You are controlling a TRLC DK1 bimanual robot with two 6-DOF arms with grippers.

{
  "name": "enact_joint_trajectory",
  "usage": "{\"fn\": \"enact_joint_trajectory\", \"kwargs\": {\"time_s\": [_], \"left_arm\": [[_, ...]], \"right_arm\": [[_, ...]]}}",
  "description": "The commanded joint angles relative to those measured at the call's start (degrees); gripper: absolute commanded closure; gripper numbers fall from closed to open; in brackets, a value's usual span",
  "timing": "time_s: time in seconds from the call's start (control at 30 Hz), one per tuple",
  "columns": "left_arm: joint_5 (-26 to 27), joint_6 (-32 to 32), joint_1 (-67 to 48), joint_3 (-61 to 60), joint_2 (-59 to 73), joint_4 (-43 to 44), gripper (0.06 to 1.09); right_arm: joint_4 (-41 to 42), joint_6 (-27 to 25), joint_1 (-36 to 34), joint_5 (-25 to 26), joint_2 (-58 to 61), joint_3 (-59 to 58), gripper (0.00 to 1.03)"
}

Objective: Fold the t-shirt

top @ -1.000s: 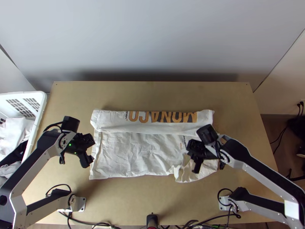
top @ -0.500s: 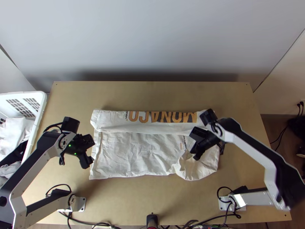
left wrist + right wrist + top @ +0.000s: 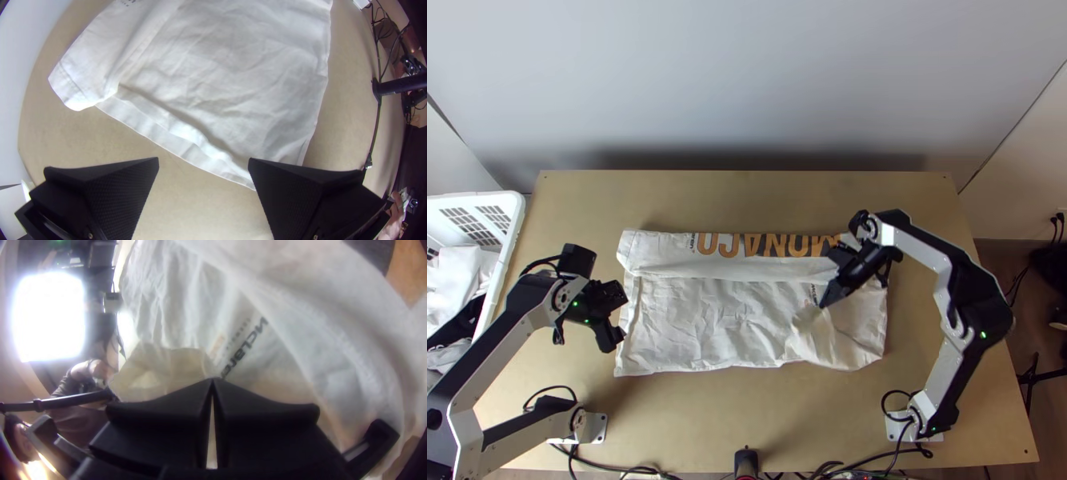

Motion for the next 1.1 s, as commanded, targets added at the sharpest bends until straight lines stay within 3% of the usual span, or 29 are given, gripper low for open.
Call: {"fn": "enact_joint_trajectory", "kwargs": {"time_s": [0.0,0.33,0.37,0.4,0.43,0.47,0.6,0.83,1.07], "left_arm": [[0.0,-0.4,-0.3,0.4,0.9,0.5,0.10],[0.0,-1.3,-1.1,0.7,1.8,1.0,0.10],[0.0,-1.3,-1.1,0.8,1.9,1.0,0.10],[0.0,-1.3,-1.1,0.8,1.9,1.0,0.10],[0.0,-1.3,-1.1,0.8,1.9,1.0,0.10],[0.0,-1.3,-1.1,0.8,1.9,1.0,0.10],[0.0,-1.5,-1.1,0.7,1.8,1.0,0.10],[0.0,-3.9,-1.6,1.2,2.3,0.2,0.10],[2.0,-8.2,-0.8,3.5,2.0,-4.0,0.10]], "right_arm": [[4.5,4.9,-3.5,-0.5,5.5,5.7,1.00],[15.2,7.9,-3.8,3.3,1.6,2.8,1.00],[15.4,7.9,-3.8,3.3,1.4,2.7,0.94],[15.1,7.9,-3.8,3.3,1.2,2.5,0.66],[14.8,7.9,-3.7,3.3,1.1,2.3,0.25],[14.0,7.5,-3.6,3.4,1.1,2.3,0.02],[12.7,5.3,-3.6,4.0,-4.8,-0.3,0.04],[11.8,5.6,-1.2,11.3,-24.8,-5.1,0.05],[-4.4,9.8,-5.6,13.0,-31.7,-8.7,0.05]]}}
